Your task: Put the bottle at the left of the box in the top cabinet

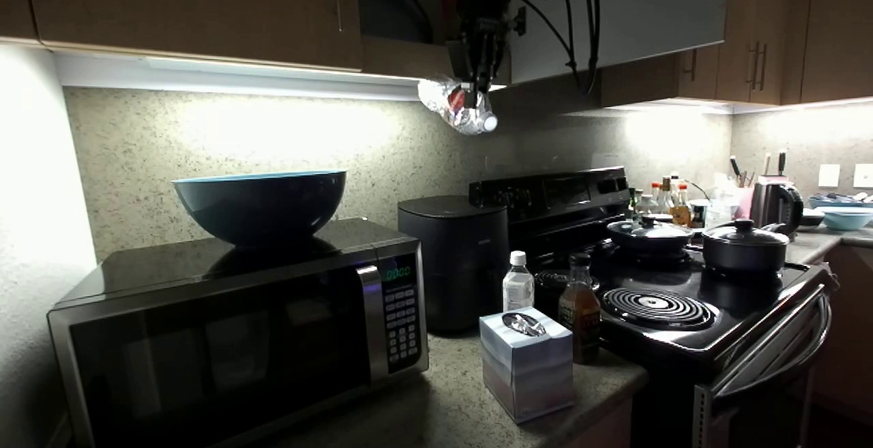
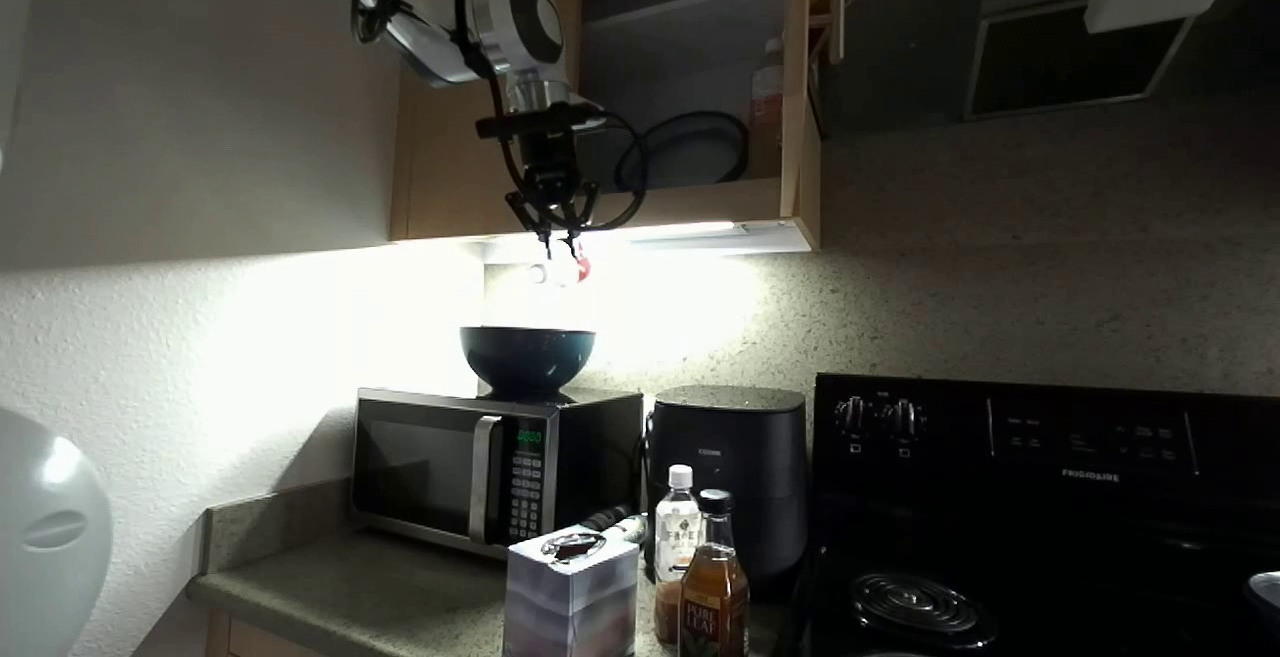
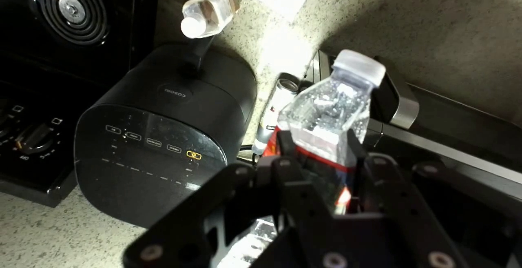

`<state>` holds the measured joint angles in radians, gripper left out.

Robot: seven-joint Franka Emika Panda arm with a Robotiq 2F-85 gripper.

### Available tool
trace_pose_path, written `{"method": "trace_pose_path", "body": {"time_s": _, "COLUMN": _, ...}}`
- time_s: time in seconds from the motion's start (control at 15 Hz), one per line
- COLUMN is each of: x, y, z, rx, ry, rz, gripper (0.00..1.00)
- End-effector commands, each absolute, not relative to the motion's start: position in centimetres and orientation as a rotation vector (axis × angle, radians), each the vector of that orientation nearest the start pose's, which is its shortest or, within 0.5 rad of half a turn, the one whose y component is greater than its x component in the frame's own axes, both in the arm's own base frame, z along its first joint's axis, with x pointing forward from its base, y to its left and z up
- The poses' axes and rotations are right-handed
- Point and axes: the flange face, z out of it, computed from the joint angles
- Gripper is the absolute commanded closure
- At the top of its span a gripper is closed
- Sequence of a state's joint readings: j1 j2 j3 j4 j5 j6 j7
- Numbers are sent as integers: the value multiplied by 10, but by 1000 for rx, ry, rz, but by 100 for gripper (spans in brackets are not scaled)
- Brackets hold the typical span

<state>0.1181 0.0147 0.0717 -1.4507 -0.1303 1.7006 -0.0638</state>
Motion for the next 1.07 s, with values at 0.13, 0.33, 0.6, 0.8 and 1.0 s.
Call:
{"method": "trace_pose_path", "body": {"time_s": 0.13, "x": 564, "y": 95, "z": 685, "rx": -3207, "ry": -409, "rz": -390, "gripper": 92}}
{"method": "trace_pose_path", "body": {"time_s": 0.33, "x": 566, "y": 94, "z": 718, "rx": -3181, "ry": -460, "rz": -551, "gripper": 92}}
{"method": "trace_pose_path", "body": {"time_s": 0.6, "x": 562, "y": 82, "z": 781, "rx": -3174, "ry": -540, "rz": -730, "gripper": 92}}
{"method": "trace_pose_path", "body": {"time_s": 0.8, "x": 562, "y": 68, "z": 819, "rx": -3179, "ry": -518, "rz": -833, "gripper": 92}}
{"method": "trace_pose_path", "body": {"time_s": 1.0, "x": 574, "y": 41, "z": 832, "rx": -3231, "ry": -403, "rz": -912, "gripper": 92}}
